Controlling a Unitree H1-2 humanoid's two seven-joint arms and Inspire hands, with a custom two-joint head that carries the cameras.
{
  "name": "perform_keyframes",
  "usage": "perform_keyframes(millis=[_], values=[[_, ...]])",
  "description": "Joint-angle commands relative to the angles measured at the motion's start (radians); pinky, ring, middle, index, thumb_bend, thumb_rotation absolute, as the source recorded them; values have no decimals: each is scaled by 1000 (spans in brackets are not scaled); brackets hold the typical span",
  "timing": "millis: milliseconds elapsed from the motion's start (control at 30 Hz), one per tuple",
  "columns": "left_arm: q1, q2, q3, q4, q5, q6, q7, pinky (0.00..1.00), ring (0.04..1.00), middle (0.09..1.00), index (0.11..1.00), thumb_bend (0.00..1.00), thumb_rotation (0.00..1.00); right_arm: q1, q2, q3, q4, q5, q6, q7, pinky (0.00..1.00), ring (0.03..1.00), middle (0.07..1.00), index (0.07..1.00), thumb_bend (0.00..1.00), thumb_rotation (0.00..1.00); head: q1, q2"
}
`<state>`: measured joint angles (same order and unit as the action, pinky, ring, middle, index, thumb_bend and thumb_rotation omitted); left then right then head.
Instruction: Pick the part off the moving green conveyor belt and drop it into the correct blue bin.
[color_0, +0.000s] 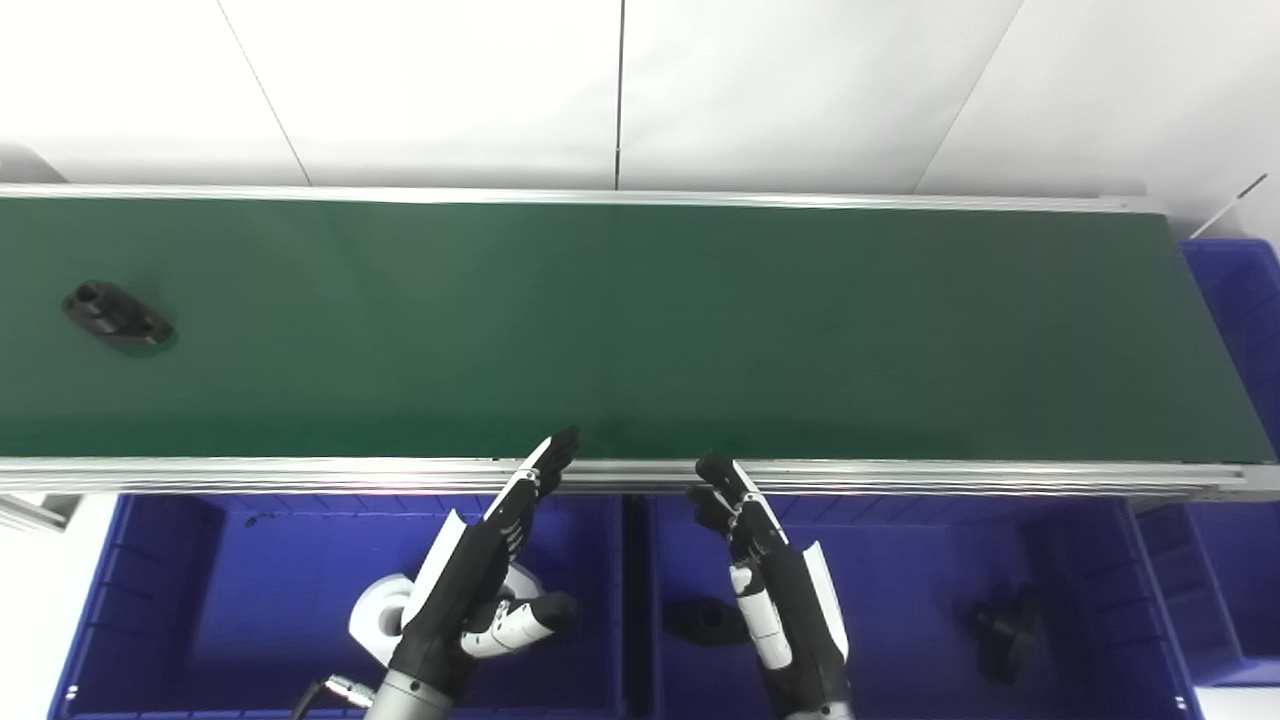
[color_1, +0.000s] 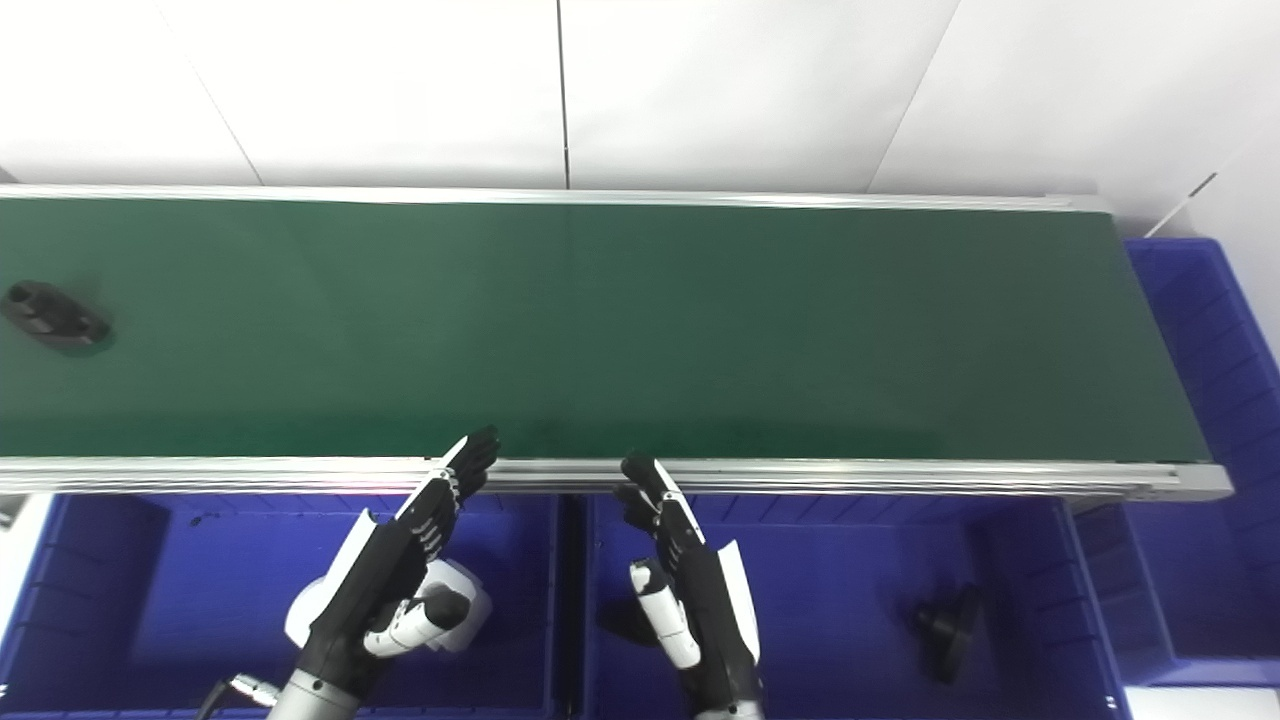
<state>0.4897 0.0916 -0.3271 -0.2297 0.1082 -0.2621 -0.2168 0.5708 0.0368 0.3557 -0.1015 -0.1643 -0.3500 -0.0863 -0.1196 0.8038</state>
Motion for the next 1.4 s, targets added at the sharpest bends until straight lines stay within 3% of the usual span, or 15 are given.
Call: perform_keyframes(millis=[0,400,700,1067,1367], values=[[-1,1,-2,-18,-3,-22,7,971,980,968,961,782,796,11,13,8,-19,-4,-49,8,845,864,906,918,795,965,-3,0],[7,5,9,-11,2,-28,15,973,982,966,953,781,803,13,22,13,-18,-5,-57,5,854,877,911,918,809,965,-8,0],[45,-9,9,-8,9,-39,37,958,978,971,940,771,849,3,-8,35,-21,-2,-87,43,926,958,974,949,795,979,-3,1],[79,-12,9,9,-31,-108,53,1000,1000,1000,983,789,878,2,-18,28,-25,-12,-89,48,946,971,985,956,822,1000,4,0],[75,-17,13,32,-30,-130,57,1000,1000,1000,984,793,880,-6,-29,26,-13,-5,-92,52,944,969,983,959,813,1000,26,-26]])
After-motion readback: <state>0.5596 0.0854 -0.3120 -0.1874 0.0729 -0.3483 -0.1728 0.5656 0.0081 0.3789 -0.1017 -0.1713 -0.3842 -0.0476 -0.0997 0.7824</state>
